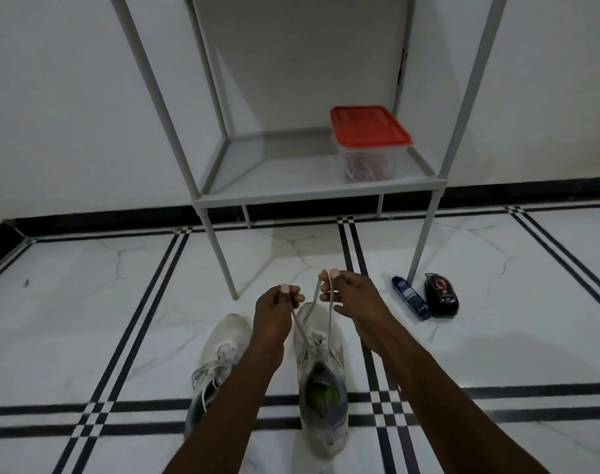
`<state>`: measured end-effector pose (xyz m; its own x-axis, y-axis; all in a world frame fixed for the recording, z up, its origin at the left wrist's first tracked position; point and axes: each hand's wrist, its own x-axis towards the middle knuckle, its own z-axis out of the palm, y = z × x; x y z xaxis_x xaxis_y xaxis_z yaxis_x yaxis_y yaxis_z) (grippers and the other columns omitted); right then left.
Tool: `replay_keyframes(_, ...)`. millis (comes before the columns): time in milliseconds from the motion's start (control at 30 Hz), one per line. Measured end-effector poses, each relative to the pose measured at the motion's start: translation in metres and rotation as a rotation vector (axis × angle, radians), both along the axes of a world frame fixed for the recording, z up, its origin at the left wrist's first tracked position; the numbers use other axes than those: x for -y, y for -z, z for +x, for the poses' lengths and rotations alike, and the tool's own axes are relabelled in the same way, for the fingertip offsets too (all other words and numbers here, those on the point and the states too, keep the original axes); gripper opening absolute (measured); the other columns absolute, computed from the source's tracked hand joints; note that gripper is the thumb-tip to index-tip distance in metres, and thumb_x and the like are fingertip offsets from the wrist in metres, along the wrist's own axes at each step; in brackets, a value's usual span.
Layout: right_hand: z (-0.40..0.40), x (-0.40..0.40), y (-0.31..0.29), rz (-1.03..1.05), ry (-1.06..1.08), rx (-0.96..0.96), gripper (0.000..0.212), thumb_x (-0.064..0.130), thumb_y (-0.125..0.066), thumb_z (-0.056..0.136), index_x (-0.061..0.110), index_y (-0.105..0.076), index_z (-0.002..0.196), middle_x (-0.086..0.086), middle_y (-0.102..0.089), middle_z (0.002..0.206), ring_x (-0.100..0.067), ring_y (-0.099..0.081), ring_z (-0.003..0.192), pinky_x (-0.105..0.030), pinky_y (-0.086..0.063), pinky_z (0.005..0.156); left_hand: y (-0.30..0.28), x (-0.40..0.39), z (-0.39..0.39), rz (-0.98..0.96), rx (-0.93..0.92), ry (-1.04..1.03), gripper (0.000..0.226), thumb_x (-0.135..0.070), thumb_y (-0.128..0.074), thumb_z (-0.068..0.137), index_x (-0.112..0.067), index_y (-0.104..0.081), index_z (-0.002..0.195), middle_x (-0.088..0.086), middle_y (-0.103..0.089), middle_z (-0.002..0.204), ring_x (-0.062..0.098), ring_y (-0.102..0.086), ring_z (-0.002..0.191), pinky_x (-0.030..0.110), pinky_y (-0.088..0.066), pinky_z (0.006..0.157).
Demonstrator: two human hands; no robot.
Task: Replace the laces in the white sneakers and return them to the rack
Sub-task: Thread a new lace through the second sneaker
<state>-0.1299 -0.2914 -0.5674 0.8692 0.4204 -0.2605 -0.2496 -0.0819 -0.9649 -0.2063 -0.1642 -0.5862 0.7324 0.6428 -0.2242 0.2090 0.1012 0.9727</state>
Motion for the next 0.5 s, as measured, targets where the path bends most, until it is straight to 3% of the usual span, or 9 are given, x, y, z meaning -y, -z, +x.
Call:
replay_keyframes(133,0.011,-0.012,-0.029,0.019,0.001,0.063,0.028,0.033,-0.050,0.104,0.015,-0.072,0.103,0.004,-0.069,0.083,-0.010,-0.067,0.079,-0.028,-0.048,0.076,-0.032,-0.009,0.012,0.136,0.098,0.049,0.029,-0.018,-0.043,0.108,-0.012,-0.069,0.097,0.002,-0.071,0.084,0.016,-0.064,0.086,0.022,-0.047,0.077)
replay_keyframes(267,0.014,-0.023,-0.063,0.065,0.022,0.144,0.029,0.031,-0.049,0.104,0.013,-0.071,0.103,0.003,-0.069,0.083,-0.010,-0.067,0.077,-0.032,-0.051,0.079,-0.067,-0.017,0.024,0.206,0.149,0.079,0.029,-0.021,-0.045,0.108,-0.013,-0.070,0.098,0.000,-0.071,0.083,0.014,-0.065,0.084,0.023,-0.048,0.076)
replay_keyframes(500,0.016,-0.036,-0.115,0.089,0.097,0.338,0.026,0.025,-0.047,0.105,0.012,-0.069,0.098,0.001,-0.070,0.078,-0.007,-0.065,0.072,-0.024,-0.052,0.072,-0.110,-0.016,0.035,0.259,0.238,0.048,0.031,-0.027,-0.047,0.107,-0.019,-0.073,0.093,-0.003,-0.075,0.085,0.014,-0.069,0.089,0.029,-0.051,0.081)
